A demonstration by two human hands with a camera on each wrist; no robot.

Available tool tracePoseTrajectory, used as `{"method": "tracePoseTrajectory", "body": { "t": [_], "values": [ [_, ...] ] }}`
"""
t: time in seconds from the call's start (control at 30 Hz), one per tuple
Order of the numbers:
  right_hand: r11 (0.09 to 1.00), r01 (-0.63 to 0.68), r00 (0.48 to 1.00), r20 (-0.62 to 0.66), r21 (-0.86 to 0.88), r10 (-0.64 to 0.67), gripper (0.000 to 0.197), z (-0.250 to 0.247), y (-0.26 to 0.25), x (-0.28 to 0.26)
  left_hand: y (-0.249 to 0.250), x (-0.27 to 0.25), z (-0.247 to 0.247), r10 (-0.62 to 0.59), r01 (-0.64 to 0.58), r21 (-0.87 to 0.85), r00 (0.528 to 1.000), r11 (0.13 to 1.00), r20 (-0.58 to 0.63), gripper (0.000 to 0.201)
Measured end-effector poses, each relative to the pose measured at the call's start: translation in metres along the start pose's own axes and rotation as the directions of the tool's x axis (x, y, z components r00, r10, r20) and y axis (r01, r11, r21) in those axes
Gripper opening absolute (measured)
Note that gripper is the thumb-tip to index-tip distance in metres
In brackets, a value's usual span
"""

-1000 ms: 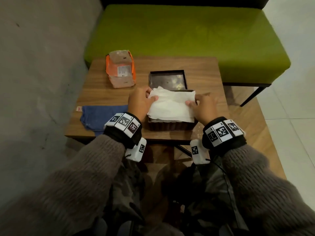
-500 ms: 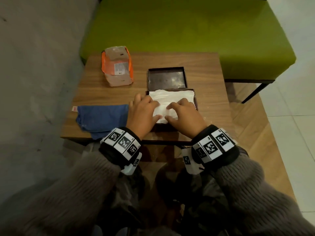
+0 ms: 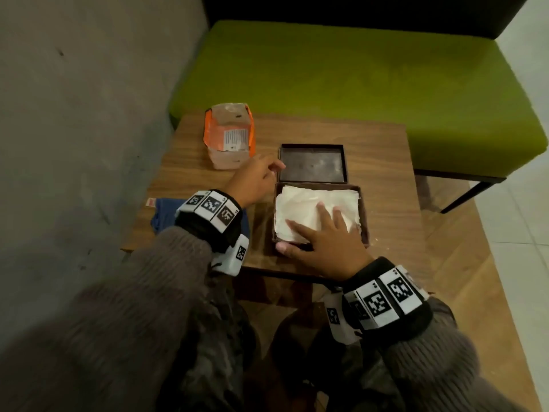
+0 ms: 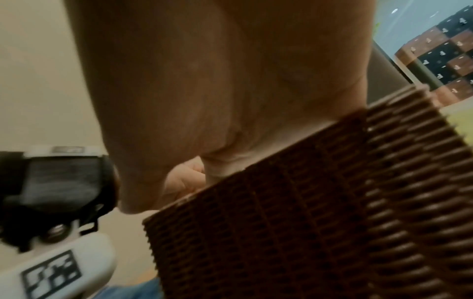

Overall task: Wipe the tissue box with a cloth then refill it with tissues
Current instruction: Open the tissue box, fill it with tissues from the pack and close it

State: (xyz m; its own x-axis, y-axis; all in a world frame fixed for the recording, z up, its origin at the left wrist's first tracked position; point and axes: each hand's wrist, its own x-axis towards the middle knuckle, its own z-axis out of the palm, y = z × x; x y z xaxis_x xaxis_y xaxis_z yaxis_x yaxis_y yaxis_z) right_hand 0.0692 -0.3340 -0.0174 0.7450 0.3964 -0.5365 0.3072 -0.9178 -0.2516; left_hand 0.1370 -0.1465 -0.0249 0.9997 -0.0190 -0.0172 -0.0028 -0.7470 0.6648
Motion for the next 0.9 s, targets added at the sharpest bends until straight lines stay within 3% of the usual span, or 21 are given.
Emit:
{"method": "tracePoseTrajectory", "body": {
  "t": [0.07,0.17,0.3,0.37,0.57,0.7,0.8,0.87,0.9],
  "values": [
    [0.998,0.004,0.999,0.044,-0.069,-0.001,0.081,0.005,0.002,0.003,-0.010,0.011,0.002,0.026,-0.042,0.091,0.985,0.995,0.170,0.043],
    [0.997,0.009,0.995,0.104,-0.074,-0.001,0.084,0.003,0.003,0.006,-0.024,0.024,0.011,0.012,-0.061,0.115,0.925,0.991,0.379,0.060],
    [0.996,0.006,0.993,0.118,-0.084,0.004,0.082,0.000,0.002,0.007,-0.032,0.028,0.024,0.073,-0.113,0.074,0.910,0.991,0.407,0.040],
    [0.997,0.008,0.994,0.108,-0.083,0.001,0.082,0.001,0.002,0.007,-0.030,0.028,0.027,0.093,-0.121,0.062,0.934,0.991,0.345,0.032],
    [0.995,0.025,0.998,0.066,-0.094,-0.018,0.083,0.005,0.003,0.005,-0.033,0.026,0.029,0.181,-0.240,0.277,0.958,0.930,0.222,0.015],
    [0.996,0.046,0.999,-0.011,-0.072,-0.047,0.084,0.005,0.006,0.001,-0.022,0.022,0.006,0.260,-0.248,0.263,0.966,0.932,-0.010,0.018],
    [0.996,0.078,0.974,-0.216,0.034,-0.069,0.098,0.002,0.005,-0.006,-0.005,0.012,-0.028,0.238,-0.224,0.080,0.927,0.971,-0.291,0.016],
    [0.955,0.185,0.892,-0.448,0.232,-0.064,0.097,-0.004,0.003,-0.012,0.005,-0.001,-0.051,0.154,-0.221,-0.107,0.888,0.969,-0.434,0.017],
    [0.900,0.268,0.824,-0.566,0.343,-0.029,0.090,-0.007,0.003,-0.014,0.009,-0.009,-0.061,0.107,-0.229,-0.207,0.873,0.951,-0.476,0.018]
  ]
}}
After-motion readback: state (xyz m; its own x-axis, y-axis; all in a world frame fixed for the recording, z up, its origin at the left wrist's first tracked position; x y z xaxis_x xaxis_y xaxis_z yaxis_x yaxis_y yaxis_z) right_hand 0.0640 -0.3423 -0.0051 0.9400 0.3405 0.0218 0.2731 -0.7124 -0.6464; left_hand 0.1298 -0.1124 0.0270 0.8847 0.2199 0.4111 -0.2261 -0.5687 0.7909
